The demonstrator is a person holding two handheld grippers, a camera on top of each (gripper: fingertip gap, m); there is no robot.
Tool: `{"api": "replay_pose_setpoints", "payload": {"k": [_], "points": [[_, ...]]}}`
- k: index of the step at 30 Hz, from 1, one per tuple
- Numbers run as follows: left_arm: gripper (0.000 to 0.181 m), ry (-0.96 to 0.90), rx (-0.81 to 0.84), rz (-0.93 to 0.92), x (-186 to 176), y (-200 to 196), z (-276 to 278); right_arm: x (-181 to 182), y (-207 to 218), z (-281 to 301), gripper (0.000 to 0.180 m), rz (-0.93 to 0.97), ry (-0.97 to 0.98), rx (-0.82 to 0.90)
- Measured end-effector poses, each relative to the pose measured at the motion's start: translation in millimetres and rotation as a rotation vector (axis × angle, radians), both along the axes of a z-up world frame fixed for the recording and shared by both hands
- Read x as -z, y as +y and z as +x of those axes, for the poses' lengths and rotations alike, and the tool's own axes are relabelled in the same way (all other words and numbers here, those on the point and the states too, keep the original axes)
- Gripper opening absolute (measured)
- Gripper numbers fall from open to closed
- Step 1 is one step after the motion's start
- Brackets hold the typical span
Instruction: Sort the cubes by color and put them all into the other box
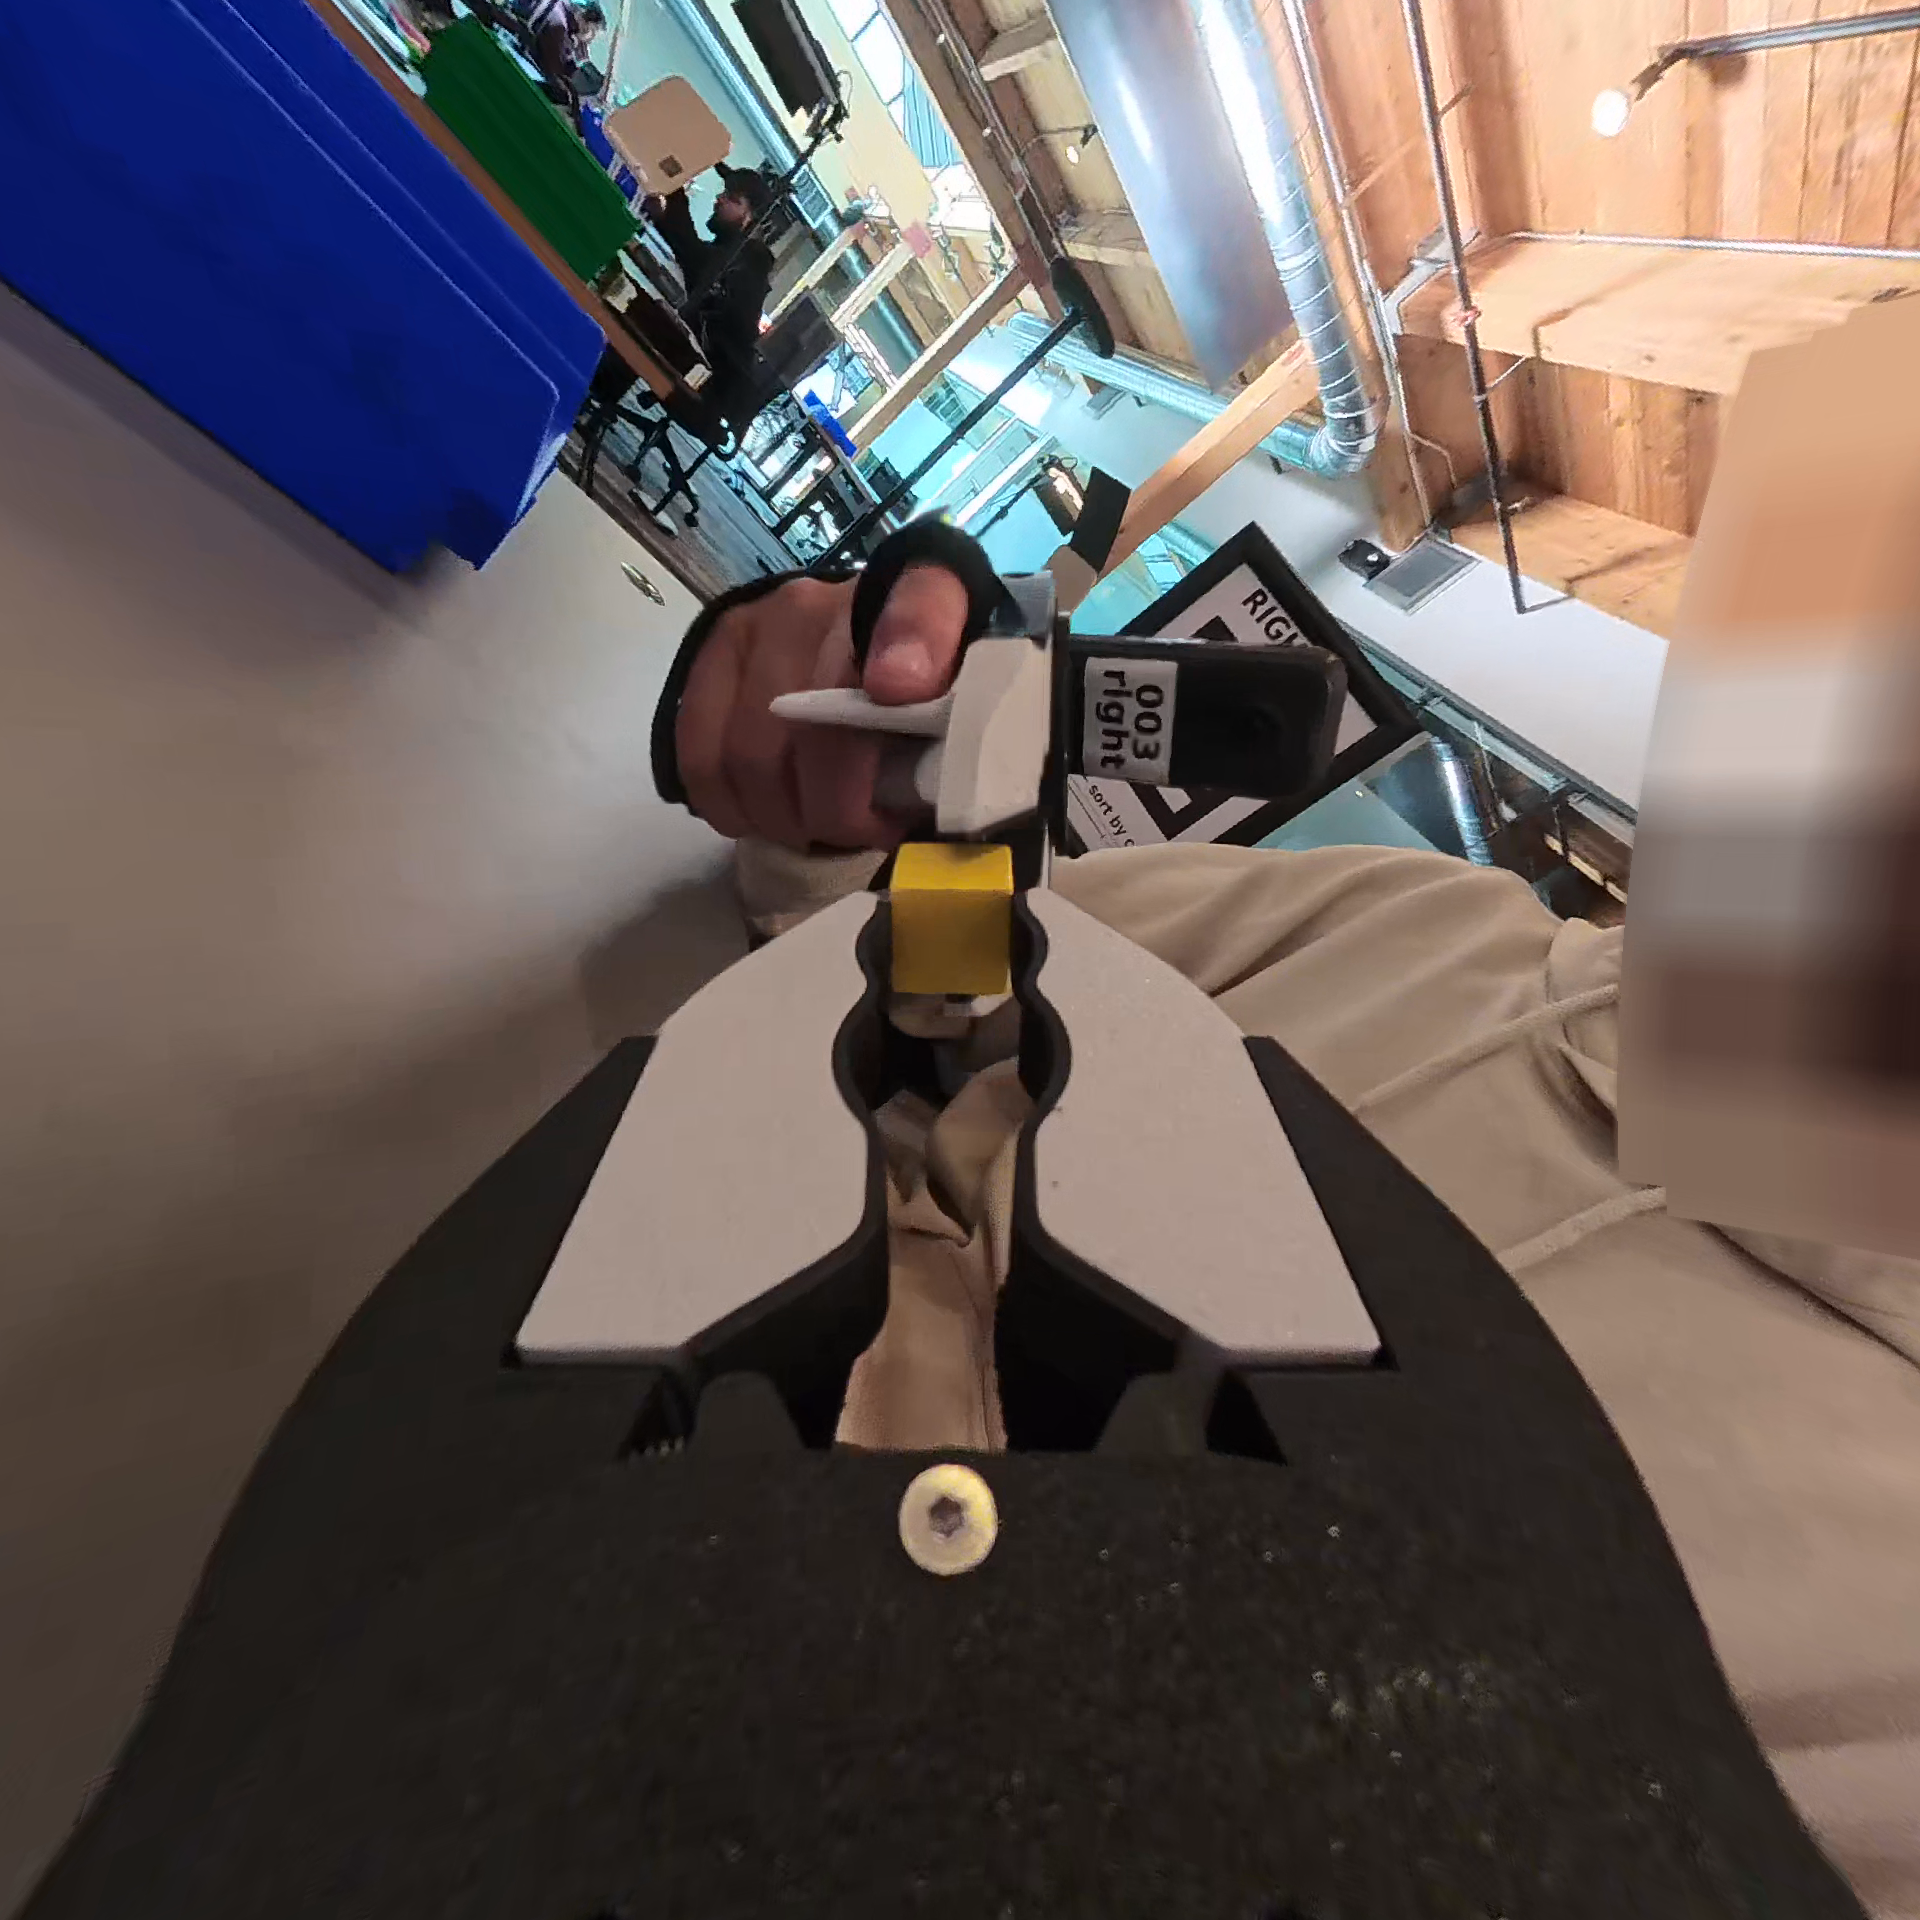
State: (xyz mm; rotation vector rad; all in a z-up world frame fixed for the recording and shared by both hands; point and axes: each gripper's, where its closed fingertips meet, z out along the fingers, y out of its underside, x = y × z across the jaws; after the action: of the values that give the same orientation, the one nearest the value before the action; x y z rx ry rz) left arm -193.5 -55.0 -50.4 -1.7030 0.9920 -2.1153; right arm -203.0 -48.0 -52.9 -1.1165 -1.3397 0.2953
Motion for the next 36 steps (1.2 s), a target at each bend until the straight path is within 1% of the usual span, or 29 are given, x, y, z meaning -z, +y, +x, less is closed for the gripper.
{"api": "replay_pose_setpoints", "payload": {"k": [2, 5, 6, 7, 8, 10, 11, 14, 16, 17, 19, 20, 22, 25, 28, 30, 32, 33, 34, 35, 36], "points": [[0.021, -0.018, 0.028, -0.02, -1.2, -4.3, 1.4, -0.2, -2.2, -0.9, 0.022, 0.011, 0.013, -0.008], [0.021, -0.016, 0.028, -0.041, -1.8, -5.9, 2.9, -1.5, -4.1, 1.1, 0.022, 0.019, 0.022, 0.0], [0.028, -0.002, 0.018, -0.03, -1.0, -6.2, 2.2, -2.0, -5.1, 2.8, 0.022, 0.009, 0.033, 0.0], [0.04, 0.014, -0.007, -0.011, -0.5, -5.1, 0.4, -3.4, -5.9, 6.2, 0.022, -0.003, 0.052, 0.003], [0.047, 0.032, -0.054, 0.017, -0.2, -1.8, -2.5, -3.8, -5.9, 10.9, 0.022, -0.023, 0.071, 0.008], [0.055, 0.125, -0.217, 0.127, 7.3, 12.0, -11.5, -2.9, -1.8, 25.1, 0.022, -0.068, 0.114, 0.046], [0.057, 0.204, -0.34, 0.217, 14.6, 24.0, -18.9, -1.1, 3.4, 34.5, 0.022, -0.091, 0.136, 0.086], [0.058, 0.48, -0.785, 0.541, 30.9, 65.9, -63.2, 11.9, 25.3, 66.6, 0.022, -0.202, 0.199, 0.265], [0.053, 0.656, -1.059, 0.692, 34.5, 81.3, -101.5, 22.2, 39.8, 91.5, 0.022, -0.298, 0.268, 0.428], [0.05, 0.724, -1.156, 0.743, 36.5, 82.5, -116.2, 27.6, 44.9, 104.1, 0.022, -0.356, 0.317, 0.511], [0.048, 0.76, -1.25, 0.811, 39.6, 76.1, -127.5, 38.7, 45.9, 120.6, 0.022, -0.494, 0.437, 0.606], [0.045, 0.762, -1.276, 0.825, 41.9, 72.2, -128.9, 44.1, 45.9, 127.9, 0.022, -0.545, 0.486, 0.657], [0.043, 0.768, -1.264, 0.838, 49.1, 65.3, -124.1, 53.3, 43.0, 135.6, 0.022, -0.59, 0.515, 0.717], [0.044, 0.788, -1.197, 0.838, 59.3, 59.7, -112.6, 55.3, 39.2, 139.6, 0.022, -0.56, 0.507, 0.758], [0.044, 0.778, -1.186, 0.839, 60.5, 58.4, -109.6, 45.7, 37.6, 140.6, 0.022, -0.52, 0.487, 0.759], [0.044, 0.779, -1.175, 0.823, 62.3, 58.0, -108.9, 24.6, 36.3, 156.4, 0.022, -0.46, 0.463, 0.784], [0.045, 0.773, -1.16, 0.804, 63.8, 56.5, -107.3, -12.3, 40.3, 205.6, 0.022, -0.345, 0.443, 0.909], [0.045, 0.767, -1.152, 0.8, 64.4, 55.8, -106.2, -27.2, 44.5, 234.6, 0.022, -0.334, 0.406, 0.969], [0.045, 0.765, -1.141, 0.798, 65.7, 55.4, -104.9, -35.6, 51.0, 264.0, 0.022, -0.358, 0.333, 1.024], [0.045, 0.767, -1.125, 0.794, 68.0, 55.0, -103.0, -35.4, 59.8, 295.5, 0.022, -0.412, 0.222, 1.089], [0.045, 0.77, -1.106, 0.788, 70.8, 54.3, -100.5, -25.7, 68.0, 326.0, 0.022, -0.504, 0.088, 1.147]]}}
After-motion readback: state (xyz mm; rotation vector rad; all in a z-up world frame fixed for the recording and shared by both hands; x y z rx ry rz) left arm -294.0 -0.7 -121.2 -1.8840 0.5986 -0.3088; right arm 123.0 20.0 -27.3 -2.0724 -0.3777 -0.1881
